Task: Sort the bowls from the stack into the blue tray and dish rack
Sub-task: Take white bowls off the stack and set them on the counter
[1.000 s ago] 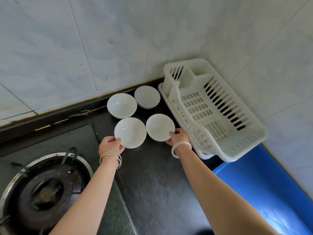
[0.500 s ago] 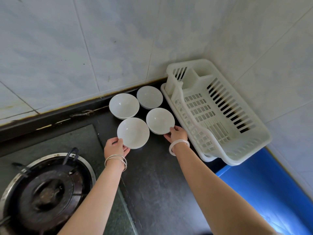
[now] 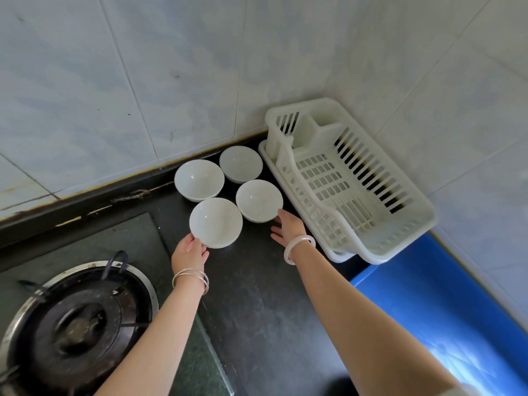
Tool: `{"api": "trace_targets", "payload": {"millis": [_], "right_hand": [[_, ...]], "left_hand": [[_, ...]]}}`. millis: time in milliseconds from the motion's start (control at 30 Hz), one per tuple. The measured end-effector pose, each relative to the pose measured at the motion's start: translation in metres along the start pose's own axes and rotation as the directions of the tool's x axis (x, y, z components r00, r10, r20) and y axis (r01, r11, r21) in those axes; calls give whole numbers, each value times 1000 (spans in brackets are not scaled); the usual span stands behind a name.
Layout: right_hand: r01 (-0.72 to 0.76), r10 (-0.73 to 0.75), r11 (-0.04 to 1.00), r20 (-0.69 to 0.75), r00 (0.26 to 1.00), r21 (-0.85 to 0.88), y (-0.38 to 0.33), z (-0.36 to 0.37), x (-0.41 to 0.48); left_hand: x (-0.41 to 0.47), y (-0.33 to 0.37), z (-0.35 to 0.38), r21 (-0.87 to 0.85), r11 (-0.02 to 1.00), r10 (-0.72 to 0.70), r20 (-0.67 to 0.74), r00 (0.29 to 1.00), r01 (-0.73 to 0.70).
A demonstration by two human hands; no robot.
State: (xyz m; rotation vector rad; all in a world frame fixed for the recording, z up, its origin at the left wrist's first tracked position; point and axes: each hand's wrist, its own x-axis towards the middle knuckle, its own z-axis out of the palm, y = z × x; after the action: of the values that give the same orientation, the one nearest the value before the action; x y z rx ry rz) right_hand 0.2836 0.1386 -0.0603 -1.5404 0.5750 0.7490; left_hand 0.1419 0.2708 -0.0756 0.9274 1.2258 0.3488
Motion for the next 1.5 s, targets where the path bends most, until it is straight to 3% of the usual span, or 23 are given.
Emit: {"api": "trace_targets", "payload": {"millis": [67,200,400,533,700,900,1000,1067,1233,1333,1500], "right_hand": [[5,-4,1000,34,999,-27,2,-10,-12],[187,-177,973,81,981,-138,17,-45,-45],[300,-331,907,-61,942,-295,55,-133,-106],[250,-379,857,-222,898,-451,104,-209,-150],[72,-400,773,-396,826,-631,166,-270,-179],[31,-385,697,-337,859,-716,174,-260,-173],[-10,-358,677,-341,869,-735,170,-248,-176],[-142,-270,760,-507,819,-634,215,-311,-224],[-154,-342,677,-493,800,-720,213,-304,-216],[-149,-381,629,-470,796,-763,215,-299,-215],[-128,-397,676,-505,766,-726,215,-305,-221]], "left_hand": [[-9,-7,-2,23,1000,9,20,1000,-9],[-33,-29,-4,117,993,-8,121,993,-6],[-89,-73,6,398,913,-78,397,915,-94],[-136,-110,15,581,747,-113,590,799,-323],[-179,-144,21,633,477,-157,743,650,-609],[-179,-144,22,651,354,-168,751,639,-672],[-172,-145,12,668,399,-157,725,671,-628],[-240,-195,18,634,327,-281,773,568,-701],[-238,-195,17,669,389,-283,741,609,-633],[-233,-195,15,684,360,-301,729,615,-635],[-232,-194,17,687,399,-318,725,611,-607]]}}
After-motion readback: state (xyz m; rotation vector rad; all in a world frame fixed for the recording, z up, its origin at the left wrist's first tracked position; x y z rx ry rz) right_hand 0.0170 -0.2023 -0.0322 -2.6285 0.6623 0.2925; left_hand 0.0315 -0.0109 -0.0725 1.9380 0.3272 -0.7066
